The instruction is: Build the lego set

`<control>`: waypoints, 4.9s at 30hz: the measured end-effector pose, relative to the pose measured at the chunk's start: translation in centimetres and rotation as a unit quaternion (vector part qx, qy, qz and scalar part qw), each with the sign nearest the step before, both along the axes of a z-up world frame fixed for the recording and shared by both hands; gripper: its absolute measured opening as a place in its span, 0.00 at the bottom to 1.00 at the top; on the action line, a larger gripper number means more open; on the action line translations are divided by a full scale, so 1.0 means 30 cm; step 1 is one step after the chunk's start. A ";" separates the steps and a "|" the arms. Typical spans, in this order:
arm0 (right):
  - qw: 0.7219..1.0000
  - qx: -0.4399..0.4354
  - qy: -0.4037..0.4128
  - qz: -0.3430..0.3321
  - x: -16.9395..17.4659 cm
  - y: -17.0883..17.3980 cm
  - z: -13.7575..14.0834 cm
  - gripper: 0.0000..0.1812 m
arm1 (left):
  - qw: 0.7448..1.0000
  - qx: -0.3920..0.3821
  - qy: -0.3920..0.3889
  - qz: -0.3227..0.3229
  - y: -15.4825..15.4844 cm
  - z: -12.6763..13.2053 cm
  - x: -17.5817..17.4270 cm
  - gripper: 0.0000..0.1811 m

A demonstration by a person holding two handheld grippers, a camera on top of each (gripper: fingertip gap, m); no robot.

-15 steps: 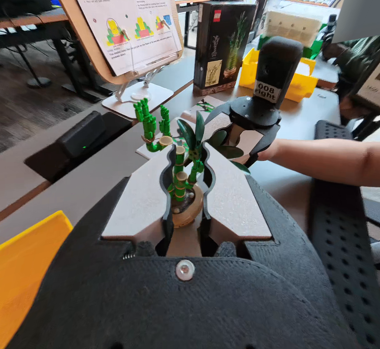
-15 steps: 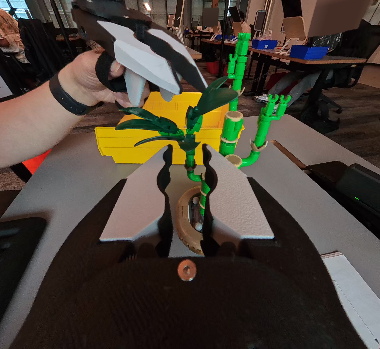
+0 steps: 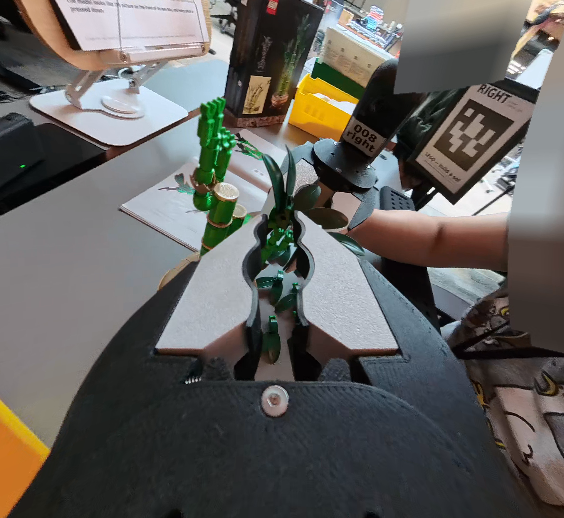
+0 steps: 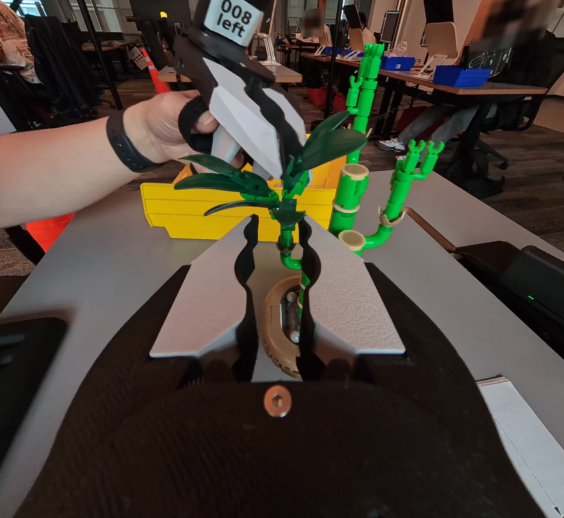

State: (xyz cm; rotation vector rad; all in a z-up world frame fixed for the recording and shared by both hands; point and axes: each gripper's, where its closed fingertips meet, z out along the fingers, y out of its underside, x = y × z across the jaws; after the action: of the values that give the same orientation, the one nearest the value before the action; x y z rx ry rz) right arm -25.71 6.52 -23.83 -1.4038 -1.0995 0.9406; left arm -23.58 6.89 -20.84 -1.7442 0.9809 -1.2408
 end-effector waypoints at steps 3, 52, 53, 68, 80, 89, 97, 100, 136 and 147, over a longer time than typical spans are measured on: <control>1.000 -0.001 0.001 0.002 0.000 -0.001 0.002 0.13 | 1.000 -0.011 -0.018 -0.019 0.001 0.001 -0.003 0.07; 0.970 -0.074 -0.227 0.042 0.107 0.064 -0.432 0.60 | 0.938 0.076 0.207 0.269 -0.061 -0.453 -0.061 0.44; 0.970 -0.073 -0.228 0.037 0.106 0.062 -0.433 0.61 | 0.935 0.080 0.209 0.276 -0.052 -0.461 -0.061 0.43; 0.975 -0.059 -0.208 0.039 0.088 0.038 -0.382 0.56 | 0.920 0.065 0.208 0.325 -0.104 -0.470 -0.153 0.37; 0.963 -0.063 -0.261 0.038 0.119 -0.009 -0.430 0.54 | 0.921 0.061 0.225 0.313 -0.060 -0.504 -0.139 0.38; 0.973 -0.079 -0.214 0.028 0.152 0.027 -0.378 0.51 | 0.923 0.052 0.181 0.334 -0.059 -0.472 -0.165 0.32; 0.972 -0.064 -0.225 0.035 0.102 0.032 -0.409 0.48 | 0.930 0.056 0.179 0.316 -0.047 -0.477 -0.136 0.35; 0.972 -0.079 -0.220 0.032 0.090 0.030 -0.403 0.44 | 0.927 0.059 0.179 0.325 -0.053 -0.476 -0.161 0.34; 0.987 -0.097 -0.123 -0.019 0.270 -0.029 -0.257 0.24 | 0.917 0.142 0.160 0.337 -0.100 -0.432 -0.122 0.26; 0.975 0.022 -0.209 -0.069 0.106 0.238 -0.355 0.20 | 0.914 0.112 0.145 0.361 -0.041 -0.441 -0.176 0.21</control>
State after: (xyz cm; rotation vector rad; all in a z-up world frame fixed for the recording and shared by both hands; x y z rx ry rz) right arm -22.52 13.66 -34.48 -1.6633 -1.3003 0.5271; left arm -28.85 5.66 -34.07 -1.8768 0.5098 -0.3894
